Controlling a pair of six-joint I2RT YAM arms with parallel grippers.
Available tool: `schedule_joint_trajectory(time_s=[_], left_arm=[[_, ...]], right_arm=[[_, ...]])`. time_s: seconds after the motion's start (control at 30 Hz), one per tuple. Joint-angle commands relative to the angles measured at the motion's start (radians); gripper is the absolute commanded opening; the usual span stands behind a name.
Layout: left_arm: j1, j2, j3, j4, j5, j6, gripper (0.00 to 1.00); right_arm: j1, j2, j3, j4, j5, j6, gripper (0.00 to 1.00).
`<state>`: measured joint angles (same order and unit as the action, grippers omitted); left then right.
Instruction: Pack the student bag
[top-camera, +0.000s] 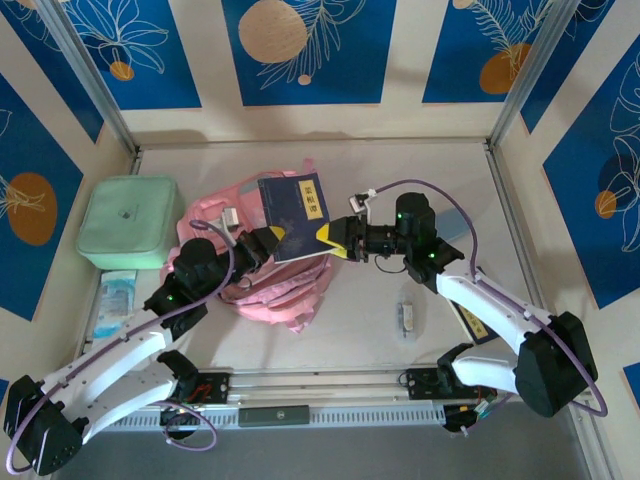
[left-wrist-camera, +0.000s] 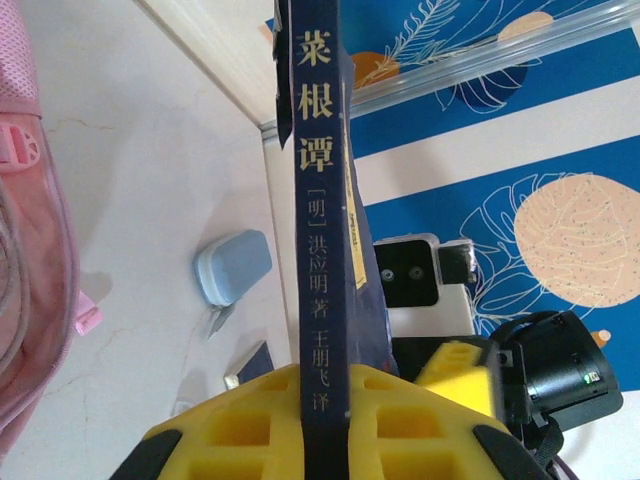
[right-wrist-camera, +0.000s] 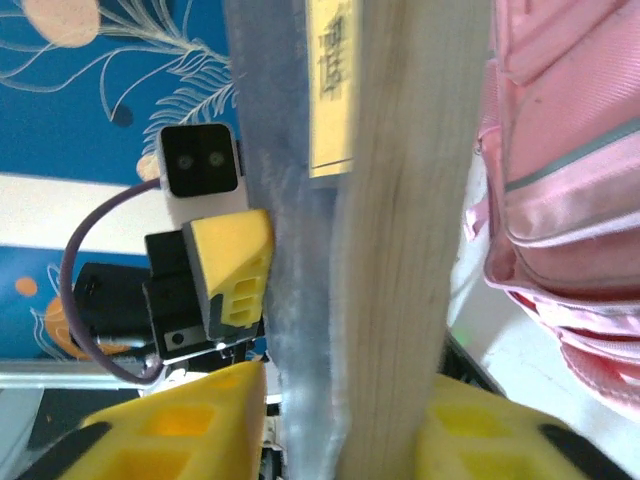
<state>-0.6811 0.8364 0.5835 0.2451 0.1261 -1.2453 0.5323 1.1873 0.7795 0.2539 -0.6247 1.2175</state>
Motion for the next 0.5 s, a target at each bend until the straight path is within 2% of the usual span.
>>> schedule_joint_trajectory(time_s=[0.0,0.17,0.2,0.23,0.3,0.4,0.47], left_arm=[[-0.010,-0.005,0.023,-0.001,0.000,0.048,0.00],[-0.015,0.013,0.026,-0.021,0.012,0.065,0.00],[-0.014,0.018,0.029,-0.022,0.021,0.075,0.07],[-0.015,0.023,0.036,-0.034,0.028,0.093,0.17],[-0.015,0.019,0.054,-0.104,0.025,0.148,0.29],[-0.014,0.003,0.089,-0.250,0.005,0.301,0.38],[-0.014,0.017,0.151,-0.414,-0.039,0.431,0.42]], right_arm=[[-0.003,-0.023,0.027,-0.060,0.020,-0.025,0.25],[-0.010,-0.028,0.035,-0.123,0.034,-0.055,0.03],[-0.014,-0.030,0.038,-0.140,0.036,-0.065,0.00],[-0.023,-0.036,0.048,-0.170,0.036,-0.082,0.00],[-0.044,-0.056,0.067,-0.258,0.048,-0.129,0.00],[-0.084,-0.108,0.079,-0.396,0.092,-0.198,0.00],[-0.123,-0.136,0.081,-0.487,0.107,-0.240,0.00]])
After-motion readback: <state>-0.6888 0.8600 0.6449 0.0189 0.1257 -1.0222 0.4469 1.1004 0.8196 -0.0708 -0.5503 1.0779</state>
